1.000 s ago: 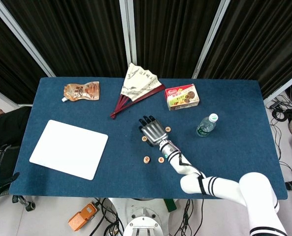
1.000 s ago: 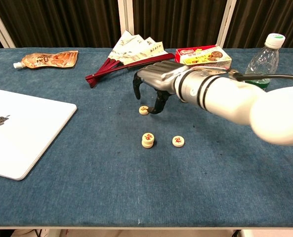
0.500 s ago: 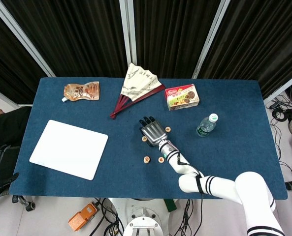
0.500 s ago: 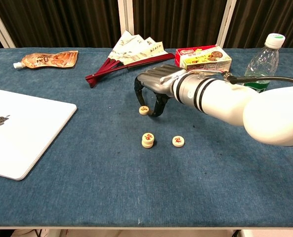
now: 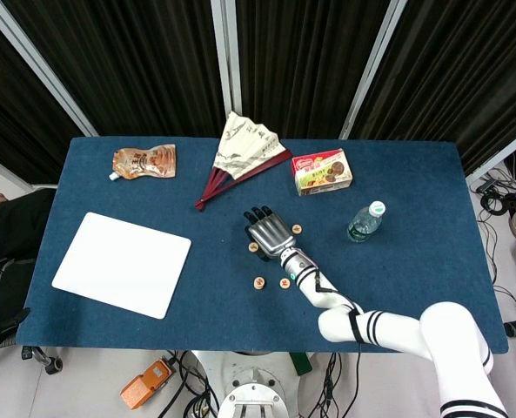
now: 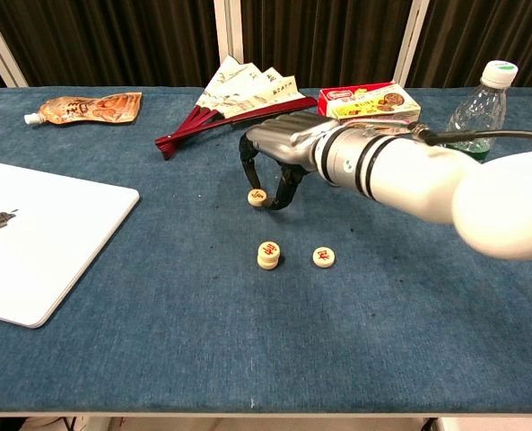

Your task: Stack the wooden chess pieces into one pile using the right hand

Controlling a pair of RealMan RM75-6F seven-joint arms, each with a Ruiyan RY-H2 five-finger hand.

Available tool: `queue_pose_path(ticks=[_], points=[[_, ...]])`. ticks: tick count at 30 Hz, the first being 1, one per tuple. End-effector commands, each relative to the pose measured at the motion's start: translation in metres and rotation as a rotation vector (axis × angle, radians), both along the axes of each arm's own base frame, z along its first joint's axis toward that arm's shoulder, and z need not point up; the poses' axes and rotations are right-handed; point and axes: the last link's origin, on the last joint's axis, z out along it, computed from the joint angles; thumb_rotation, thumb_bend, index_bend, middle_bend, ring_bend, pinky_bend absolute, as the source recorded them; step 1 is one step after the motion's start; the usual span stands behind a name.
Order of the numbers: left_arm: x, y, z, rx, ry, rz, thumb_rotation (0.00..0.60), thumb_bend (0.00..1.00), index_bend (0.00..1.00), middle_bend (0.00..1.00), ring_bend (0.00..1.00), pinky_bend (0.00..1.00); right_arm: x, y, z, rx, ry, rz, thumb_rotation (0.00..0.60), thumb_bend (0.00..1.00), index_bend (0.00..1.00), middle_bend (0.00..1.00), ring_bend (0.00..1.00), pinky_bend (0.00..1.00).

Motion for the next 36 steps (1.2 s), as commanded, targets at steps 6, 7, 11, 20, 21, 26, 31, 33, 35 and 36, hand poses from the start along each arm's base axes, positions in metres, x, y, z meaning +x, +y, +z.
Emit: queue_pose_path(ticks=[6, 7, 11, 20, 21, 26, 31, 33, 35, 36], points=[[0.002, 0.002, -0.001, -0.002, -0.004, -0.012, 0.600, 0.00, 0.18, 0.16, 0.12, 0.00, -0.012, 0.040, 0.062, 0.013, -0.041, 0.129, 0.600, 0.45, 0.58, 0.18, 0.15, 0.18], [0.003, 0.002, -0.001, -0.002, -0.004, -0.015, 0.600, 0.00, 0.18, 0.16, 0.12, 0.00, -0.014, 0.045, 0.065, 0.022, -0.036, 0.137, 0.600, 0.45, 0.58, 0.18, 0.15, 0.18], [0.007, 0.004, -0.003, -0.005, -0.006, -0.030, 0.600, 0.00, 0.18, 0.16, 0.12, 0.00, -0.023, 0.061, 0.065, 0.073, 0.004, 0.157, 0.600, 0.45, 0.57, 0.18, 0.15, 0.18], [0.006, 0.001, -0.004, -0.003, -0.007, -0.020, 0.600, 0.00, 0.18, 0.16, 0.12, 0.00, -0.023, 0.070, 0.045, 0.125, 0.054, 0.173, 0.600, 0.45, 0.57, 0.18, 0.15, 0.18], [0.005, 0.001, -0.004, -0.003, -0.007, -0.019, 0.600, 0.00, 0.18, 0.16, 0.12, 0.00, -0.022, 0.069, 0.044, 0.126, 0.053, 0.173, 0.600, 0.45, 0.57, 0.18, 0.15, 0.18], [0.005, 0.001, -0.005, -0.002, -0.008, -0.022, 0.600, 0.00, 0.18, 0.16, 0.12, 0.00, -0.018, 0.067, 0.037, 0.125, 0.067, 0.179, 0.600, 0.45, 0.56, 0.18, 0.15, 0.18], [0.004, 0.001, -0.004, 0.000, -0.008, -0.020, 0.600, 0.00, 0.18, 0.16, 0.12, 0.00, -0.016, 0.066, 0.032, 0.123, 0.078, 0.180, 0.600, 0.45, 0.55, 0.18, 0.15, 0.18], [0.004, 0.001, -0.005, 0.000, -0.008, -0.021, 0.600, 0.00, 0.18, 0.16, 0.12, 0.00, -0.014, 0.066, 0.031, 0.123, 0.078, 0.181, 0.600, 0.45, 0.55, 0.18, 0.15, 0.18], [0.004, 0.002, -0.005, 0.000, -0.008, -0.022, 0.600, 0.00, 0.18, 0.16, 0.12, 0.00, -0.013, 0.066, 0.029, 0.122, 0.078, 0.183, 0.600, 0.45, 0.55, 0.18, 0.15, 0.18], [0.004, 0.002, -0.005, 0.000, -0.008, -0.022, 0.600, 0.00, 0.18, 0.16, 0.12, 0.00, -0.013, 0.066, 0.028, 0.122, 0.077, 0.183, 0.600, 0.45, 0.54, 0.18, 0.15, 0.18]])
